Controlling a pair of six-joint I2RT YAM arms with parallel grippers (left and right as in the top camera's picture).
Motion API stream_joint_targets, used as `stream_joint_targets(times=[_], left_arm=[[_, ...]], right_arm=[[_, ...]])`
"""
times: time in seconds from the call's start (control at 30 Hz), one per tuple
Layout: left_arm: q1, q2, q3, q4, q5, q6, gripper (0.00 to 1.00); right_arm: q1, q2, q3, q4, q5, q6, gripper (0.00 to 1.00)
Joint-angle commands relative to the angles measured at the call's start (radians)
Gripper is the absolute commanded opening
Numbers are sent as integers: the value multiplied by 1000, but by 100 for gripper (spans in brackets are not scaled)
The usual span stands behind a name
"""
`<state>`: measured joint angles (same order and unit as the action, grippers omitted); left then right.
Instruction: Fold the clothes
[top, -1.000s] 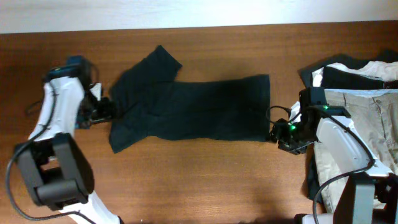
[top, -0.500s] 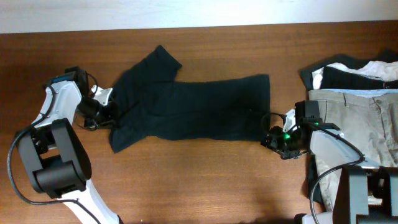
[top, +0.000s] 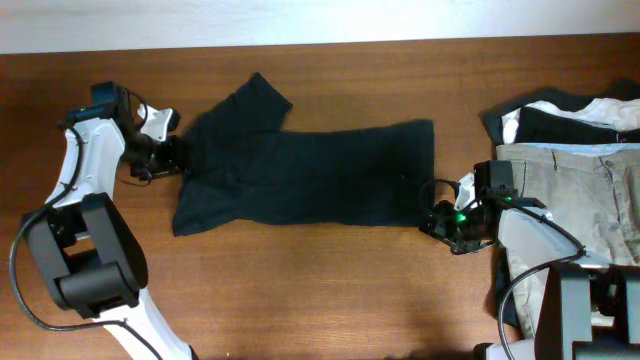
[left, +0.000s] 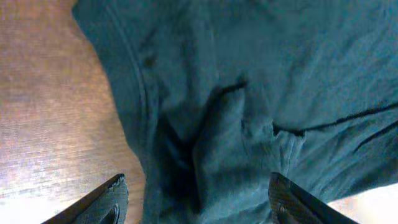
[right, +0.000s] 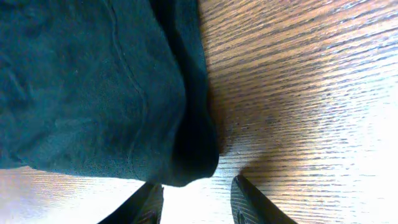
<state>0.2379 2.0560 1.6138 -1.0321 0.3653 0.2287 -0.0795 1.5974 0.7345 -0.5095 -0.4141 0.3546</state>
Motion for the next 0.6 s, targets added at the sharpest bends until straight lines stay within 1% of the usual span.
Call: stream_joint_targets(times=[0.0,0.07,0.1,0.13,0.17,0.2,0.23,0.27,0.3,0.4,0.47,0.5,0.57], left_arm=[[-69,68,5,71,40,10,68],[-106,98,5,114,30,48,64],[-132,114,6,145,18,51,51],[-148,114,9,150,14,66,47],[-158,114,10,148,11,65,52],[-165,114,10,146,4,65,52],[-179,119,10,157,-21,66,52],[-201,130,10,169,-60,65,48],[-218,138,10,167,-87,65,47],[-257,142,10,161,-151,65,28],[-257,142,10,153,-196,65,25],[-257,142,10,147,-218,65,20],[-257,142,10,138,-240,64,3]], right_arm=[[2,63,-10,3,6,-10,40],[2,78,-10,5,6,-10,39],[2,79,-10,5,6,-10,38],[2,79,-10,5,6,-10,37],[2,79,-10,5,6,-10,37],[2,79,-10,5,6,-10,37],[2,79,-10,6,6,-10,38],[2,79,-10,8,6,-10,37],[2,79,-10,8,6,-10,37],[2,79,-10,8,6,-10,36],[2,79,-10,8,6,-10,36],[2,79,-10,7,6,-10,36],[2,79,-10,6,6,-10,36]])
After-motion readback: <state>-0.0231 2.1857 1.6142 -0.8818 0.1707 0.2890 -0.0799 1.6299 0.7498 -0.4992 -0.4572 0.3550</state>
